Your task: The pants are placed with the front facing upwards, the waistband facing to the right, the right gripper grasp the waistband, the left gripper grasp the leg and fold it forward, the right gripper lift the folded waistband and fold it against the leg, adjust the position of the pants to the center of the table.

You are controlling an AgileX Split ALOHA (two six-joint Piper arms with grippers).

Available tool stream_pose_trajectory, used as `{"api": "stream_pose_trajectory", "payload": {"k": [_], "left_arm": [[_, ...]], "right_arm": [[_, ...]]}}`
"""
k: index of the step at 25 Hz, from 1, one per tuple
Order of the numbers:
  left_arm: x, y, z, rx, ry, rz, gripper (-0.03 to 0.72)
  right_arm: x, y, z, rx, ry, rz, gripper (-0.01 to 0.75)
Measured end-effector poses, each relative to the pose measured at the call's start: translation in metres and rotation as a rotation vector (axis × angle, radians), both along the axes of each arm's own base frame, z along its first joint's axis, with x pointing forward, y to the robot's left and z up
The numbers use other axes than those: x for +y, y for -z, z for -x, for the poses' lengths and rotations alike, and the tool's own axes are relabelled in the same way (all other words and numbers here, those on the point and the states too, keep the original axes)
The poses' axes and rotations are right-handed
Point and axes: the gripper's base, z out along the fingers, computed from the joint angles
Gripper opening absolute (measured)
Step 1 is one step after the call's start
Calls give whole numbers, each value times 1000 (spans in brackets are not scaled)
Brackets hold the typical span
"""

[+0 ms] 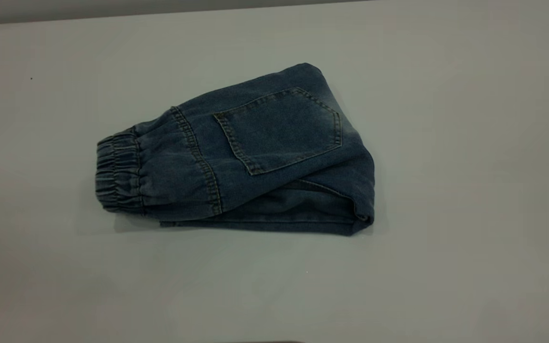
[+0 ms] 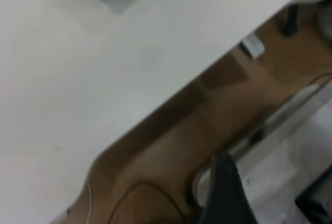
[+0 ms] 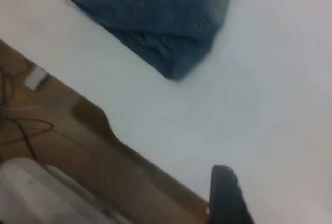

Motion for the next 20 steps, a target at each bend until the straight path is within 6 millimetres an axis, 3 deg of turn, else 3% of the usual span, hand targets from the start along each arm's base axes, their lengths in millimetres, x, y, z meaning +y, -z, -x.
{"api": "stream_pose_trajectory", "payload": {"k": [11,20], "left_arm": [[6,7,9,-35,-5,30,440],[4,13,5,-54,11,26,440]], "right_arm": [[-26,94,27,14,16,3,368],[-28,99,32,-32,6,-77,368]]}}
